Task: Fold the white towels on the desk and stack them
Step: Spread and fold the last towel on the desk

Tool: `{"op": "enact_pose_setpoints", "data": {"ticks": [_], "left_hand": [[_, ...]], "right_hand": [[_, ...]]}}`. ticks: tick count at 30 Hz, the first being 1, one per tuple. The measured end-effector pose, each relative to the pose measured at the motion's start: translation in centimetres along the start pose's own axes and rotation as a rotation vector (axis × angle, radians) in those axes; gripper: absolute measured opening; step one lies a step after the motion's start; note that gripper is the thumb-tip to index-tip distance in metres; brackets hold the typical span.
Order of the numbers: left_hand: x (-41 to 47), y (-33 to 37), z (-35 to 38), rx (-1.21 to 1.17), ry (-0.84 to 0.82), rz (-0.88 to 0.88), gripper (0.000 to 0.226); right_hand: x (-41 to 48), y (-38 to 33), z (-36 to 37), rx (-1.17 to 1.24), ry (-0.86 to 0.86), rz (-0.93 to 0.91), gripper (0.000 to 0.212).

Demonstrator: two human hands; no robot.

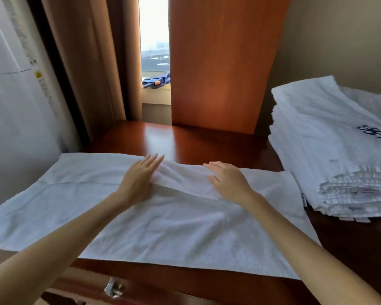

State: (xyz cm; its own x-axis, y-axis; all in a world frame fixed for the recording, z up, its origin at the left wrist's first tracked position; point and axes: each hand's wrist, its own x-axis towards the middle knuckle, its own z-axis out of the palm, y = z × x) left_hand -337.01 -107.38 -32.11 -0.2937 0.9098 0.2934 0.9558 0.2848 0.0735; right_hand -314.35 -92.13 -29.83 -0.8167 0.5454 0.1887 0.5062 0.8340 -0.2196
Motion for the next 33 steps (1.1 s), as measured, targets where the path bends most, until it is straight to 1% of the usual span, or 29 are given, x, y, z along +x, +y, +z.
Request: {"op": "enact_pose_setpoints", "data": {"ticks": [3,5,6,8,10,12,13,16,17,18,21,22,25,28,31,33], "left_hand": [[-2.5,-6.7,-0.9,0.092,-0.024,-0.271,0.073],[-3.8,-10.0,-1.7,0.101,-0.073,-0.388,0.068],[-4.3,-11.2,-2.1,0.087,-0.076,-0.415,0.064],[-5.3,-12.9,-3.0,0.057,-0.016,-0.399,0.056],[-6.5,-13.6,-4.1,0.064,0.143,-0.277,0.053],[-7.8,-14.5,-4.2,0.084,0.24,-0.153,0.054],[-8.5,-15.1,-4.1,0.077,0.22,-0.162,0.055],[-9.3,-16.7,-3.6,-0.014,0.096,-0.402,0.056],[-9.0,-17.1,-3.5,-0.028,0.065,-0.457,0.055],[-8.7,-17.3,-3.6,-0.015,0.039,-0.475,0.056],[-7.8,-18.3,-4.3,0.072,0.047,-0.45,0.064],[-7.6,-18.7,-4.5,0.11,0.055,-0.45,0.066],[-8.1,-19.3,-4.6,0.219,0.048,-0.424,0.068],[-8.7,-19.7,-4.3,0.176,-0.047,-0.462,0.061],[-8.5,-19.7,-4.8,0.3,-0.204,-0.442,0.067],[-8.5,-19.7,-5.1,0.378,-0.257,-0.414,0.068]], "right_hand": [[1.6,-3.3,1.8,-0.039,-0.071,-0.094,0.051],[2.3,-5.3,3.0,-0.083,-0.131,-0.179,0.062],[2.5,-6.1,3.6,-0.122,-0.15,-0.216,0.067],[2.8,-7.3,4.6,-0.208,-0.127,-0.274,0.069],[2.9,-8.0,5.2,-0.222,-0.055,-0.324,0.064],[2.9,-8.2,5.4,-0.177,-0.019,-0.333,0.058],[2.9,-8.3,5.4,-0.157,-0.013,-0.321,0.056],[2.8,-8.3,5.7,-0.126,-0.028,-0.276,0.052],[2.8,-8.4,5.8,-0.119,-0.037,-0.27,0.051],[2.7,-8.4,5.9,-0.11,-0.035,-0.266,0.049],[2.6,-8.4,5.6,-0.069,0.029,-0.256,0.046],[2.5,-8.3,5.5,-0.05,0.025,-0.264,0.046],[2.0,-8.3,5.7,-0.026,-0.109,-0.333,0.045],[2.0,-8.1,5.9,-0.02,-0.191,-0.336,0.044],[2.5,-8.0,6.0,-0.03,-0.226,-0.322,0.045],[2.4,-7.7,6.3,-0.024,-0.228,-0.326,0.046]]}}
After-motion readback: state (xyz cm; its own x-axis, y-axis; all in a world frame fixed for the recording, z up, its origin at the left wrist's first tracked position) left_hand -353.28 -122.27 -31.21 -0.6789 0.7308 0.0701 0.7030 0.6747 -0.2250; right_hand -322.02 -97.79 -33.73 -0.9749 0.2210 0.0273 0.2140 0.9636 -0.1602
